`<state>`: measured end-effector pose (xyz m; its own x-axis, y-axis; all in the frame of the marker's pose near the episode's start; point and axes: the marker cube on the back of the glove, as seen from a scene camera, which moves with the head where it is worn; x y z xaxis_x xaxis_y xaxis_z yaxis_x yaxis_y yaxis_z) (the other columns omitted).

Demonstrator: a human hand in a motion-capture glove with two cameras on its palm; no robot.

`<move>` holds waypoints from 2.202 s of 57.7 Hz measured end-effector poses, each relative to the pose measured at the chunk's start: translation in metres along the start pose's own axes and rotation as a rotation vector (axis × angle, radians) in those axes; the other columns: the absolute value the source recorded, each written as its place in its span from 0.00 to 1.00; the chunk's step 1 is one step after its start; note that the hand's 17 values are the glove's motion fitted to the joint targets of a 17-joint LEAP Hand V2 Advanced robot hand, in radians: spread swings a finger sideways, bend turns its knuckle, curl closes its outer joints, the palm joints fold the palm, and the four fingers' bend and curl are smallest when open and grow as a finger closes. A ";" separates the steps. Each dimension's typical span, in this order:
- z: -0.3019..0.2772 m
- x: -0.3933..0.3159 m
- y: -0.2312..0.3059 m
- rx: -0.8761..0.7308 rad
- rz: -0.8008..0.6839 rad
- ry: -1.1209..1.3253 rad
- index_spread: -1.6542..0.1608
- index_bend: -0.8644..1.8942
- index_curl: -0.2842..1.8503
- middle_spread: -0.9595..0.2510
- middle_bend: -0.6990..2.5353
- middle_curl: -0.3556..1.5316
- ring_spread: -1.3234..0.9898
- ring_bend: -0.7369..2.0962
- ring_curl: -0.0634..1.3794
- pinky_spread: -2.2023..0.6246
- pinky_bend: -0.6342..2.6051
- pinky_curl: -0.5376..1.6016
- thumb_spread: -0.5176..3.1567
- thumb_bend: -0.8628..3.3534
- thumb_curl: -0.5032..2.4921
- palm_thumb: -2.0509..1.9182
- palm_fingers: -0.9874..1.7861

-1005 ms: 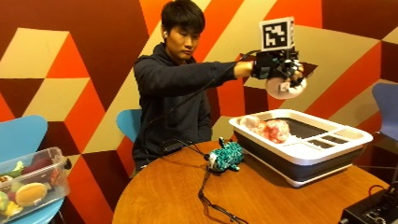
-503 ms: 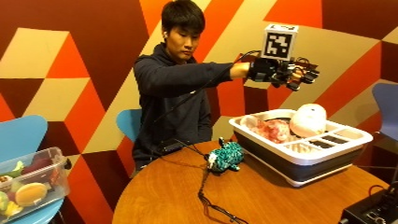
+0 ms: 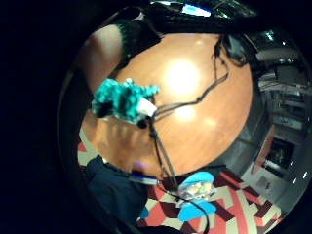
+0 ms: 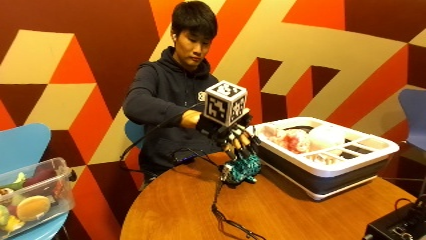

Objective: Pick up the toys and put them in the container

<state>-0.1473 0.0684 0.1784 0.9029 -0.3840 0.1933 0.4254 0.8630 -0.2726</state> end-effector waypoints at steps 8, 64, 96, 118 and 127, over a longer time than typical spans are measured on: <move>0.041 0.014 -0.016 -0.014 0.010 0.053 0.83 0.33 0.27 0.81 0.28 0.40 0.58 0.36 0.27 0.79 0.44 0.41 0.50 0.20 0.32 0.61 0.33; 0.058 0.053 -0.049 -0.130 0.095 0.007 0.80 0.49 0.23 0.68 0.47 0.53 0.41 0.65 0.39 0.64 0.48 0.45 0.46 0.25 0.40 0.73 0.73; -0.087 0.025 -0.014 0.125 0.054 -0.039 0.71 0.66 0.37 0.54 0.54 0.75 0.37 0.78 0.55 0.63 0.56 0.54 0.36 0.26 0.54 0.74 0.64; -0.172 -0.136 -0.077 0.175 -0.039 -0.242 0.70 0.71 0.53 0.51 0.59 0.82 0.38 0.82 0.59 0.63 0.60 0.57 0.32 0.26 0.62 0.71 0.57; -0.120 -0.217 -0.087 0.036 -0.108 -0.086 0.71 0.65 0.56 0.52 0.56 0.80 0.38 0.79 0.57 0.63 0.61 0.56 0.31 0.24 0.62 0.69 0.53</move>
<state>-0.3729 0.0376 0.0473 0.8425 -0.4475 0.2998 0.5162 0.8297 -0.2122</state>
